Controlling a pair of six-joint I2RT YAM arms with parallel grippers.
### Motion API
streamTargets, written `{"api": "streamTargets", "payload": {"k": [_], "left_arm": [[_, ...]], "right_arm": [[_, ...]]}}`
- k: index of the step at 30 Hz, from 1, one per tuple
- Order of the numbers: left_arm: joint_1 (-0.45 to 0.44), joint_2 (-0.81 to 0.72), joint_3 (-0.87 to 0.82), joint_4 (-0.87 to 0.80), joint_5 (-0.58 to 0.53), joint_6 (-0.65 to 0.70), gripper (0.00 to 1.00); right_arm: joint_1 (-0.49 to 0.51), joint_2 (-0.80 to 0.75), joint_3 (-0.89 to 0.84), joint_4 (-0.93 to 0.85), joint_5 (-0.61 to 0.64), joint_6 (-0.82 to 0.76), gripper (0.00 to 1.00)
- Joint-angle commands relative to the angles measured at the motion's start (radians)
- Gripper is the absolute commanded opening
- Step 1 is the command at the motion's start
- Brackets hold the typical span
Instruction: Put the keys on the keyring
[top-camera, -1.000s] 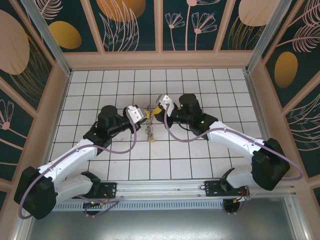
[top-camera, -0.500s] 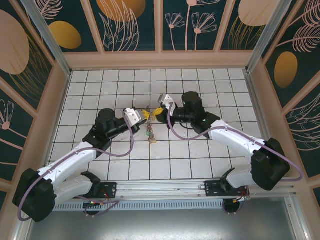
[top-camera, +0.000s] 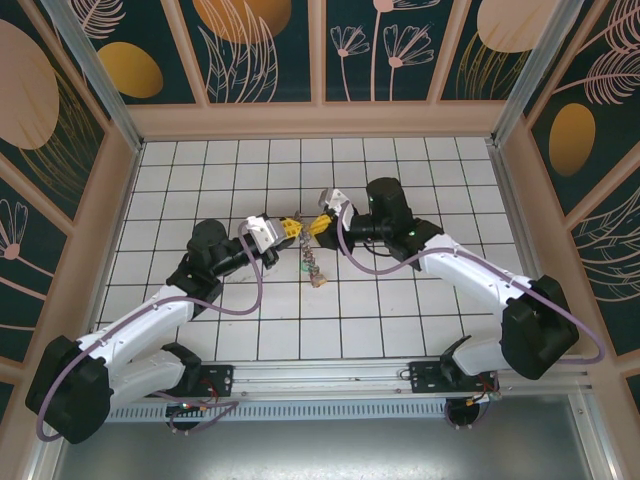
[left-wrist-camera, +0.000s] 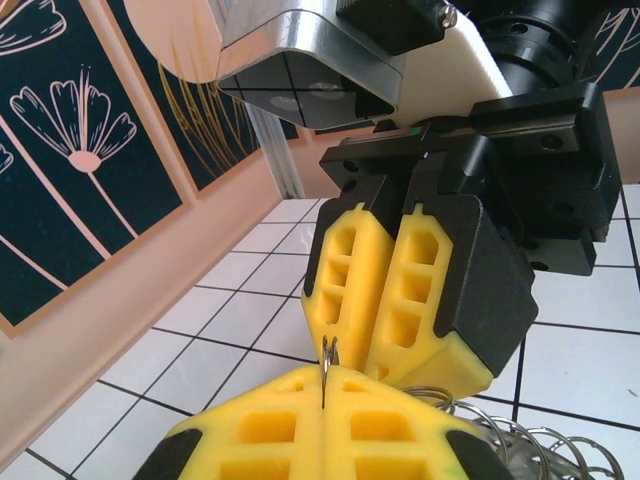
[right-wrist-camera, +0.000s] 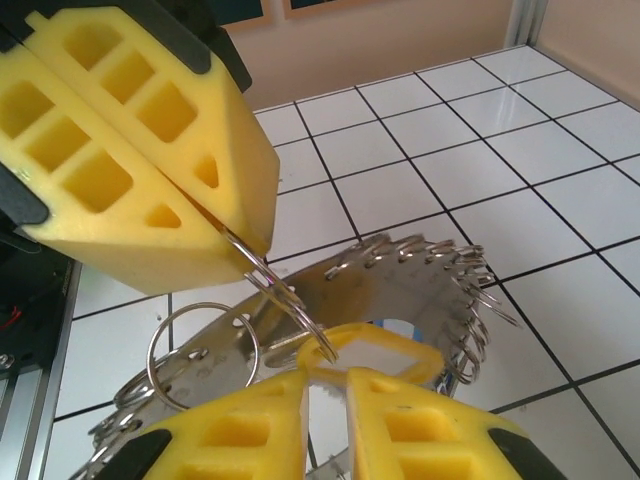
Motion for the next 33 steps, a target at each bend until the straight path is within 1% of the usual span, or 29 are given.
{"api": "streamTargets", "payload": {"k": [1,4,11,15,18,22,27,33], "left_arm": [[-0.004,-0.001,-0.005,0.109,0.032,-0.022,0.00],[-0.004,-0.003,-0.011,0.118,0.040,-0.026,0.00],[-0.004,-0.001,-0.021,0.138,0.076,-0.039,0.00],[-0.004,0.005,-0.025,0.162,0.103,-0.056,0.00],[-0.004,0.018,-0.021,0.173,0.135,-0.068,0.00],[-0.004,0.034,-0.012,0.184,0.161,-0.080,0.00],[-0.005,0.050,-0.012,0.237,0.186,-0.114,0.00],[-0.005,0.065,-0.035,0.315,0.175,-0.168,0.00]], "right_arm": [[-0.016,-0.008,0.046,-0.042,-0.041,-0.042,0.19],[-0.023,-0.022,0.058,-0.079,-0.050,-0.088,0.22],[-0.026,-0.096,0.071,-0.180,0.013,-0.268,0.24],[-0.026,-0.099,0.099,-0.243,0.008,-0.337,0.26],[-0.025,-0.086,0.115,-0.268,-0.001,-0.350,0.25],[-0.025,-0.084,0.106,-0.248,-0.009,-0.341,0.22],[-0.022,-0.074,0.093,-0.223,-0.028,-0.323,0.13],[-0.010,-0.071,0.076,-0.207,-0.036,-0.307,0.14]]}}
